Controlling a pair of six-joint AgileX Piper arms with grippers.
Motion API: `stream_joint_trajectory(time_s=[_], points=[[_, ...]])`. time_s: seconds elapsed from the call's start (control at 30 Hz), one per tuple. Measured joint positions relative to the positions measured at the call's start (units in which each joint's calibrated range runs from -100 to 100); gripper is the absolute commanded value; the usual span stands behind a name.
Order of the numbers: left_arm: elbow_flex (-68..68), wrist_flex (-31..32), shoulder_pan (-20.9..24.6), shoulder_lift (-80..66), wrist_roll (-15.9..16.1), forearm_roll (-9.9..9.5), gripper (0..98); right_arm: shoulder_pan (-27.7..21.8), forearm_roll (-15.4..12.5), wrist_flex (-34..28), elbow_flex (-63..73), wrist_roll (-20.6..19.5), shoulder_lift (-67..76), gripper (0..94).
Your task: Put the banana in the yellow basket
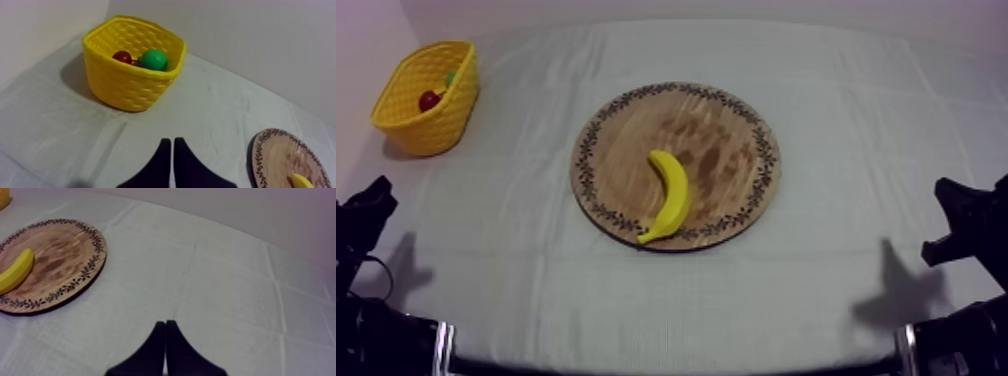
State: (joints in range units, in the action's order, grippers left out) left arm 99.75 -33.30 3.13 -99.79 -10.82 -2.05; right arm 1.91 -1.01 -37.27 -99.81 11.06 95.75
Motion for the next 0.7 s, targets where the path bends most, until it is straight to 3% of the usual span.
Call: stream_joint_trajectory(time_s=[0.5, 0.7], points=[[0.0, 0.0, 0.0, 0.0, 0.0, 0.0, 0.1, 0.0, 0.1, -0.1, 0.0, 0.0, 0.0, 0.3], [0.0, 0.0, 0.3, 0.0, -3.1, 0.0, 0.1, 0.0, 0.1, 0.1, 0.0, 0.0, 0.0, 0.3]])
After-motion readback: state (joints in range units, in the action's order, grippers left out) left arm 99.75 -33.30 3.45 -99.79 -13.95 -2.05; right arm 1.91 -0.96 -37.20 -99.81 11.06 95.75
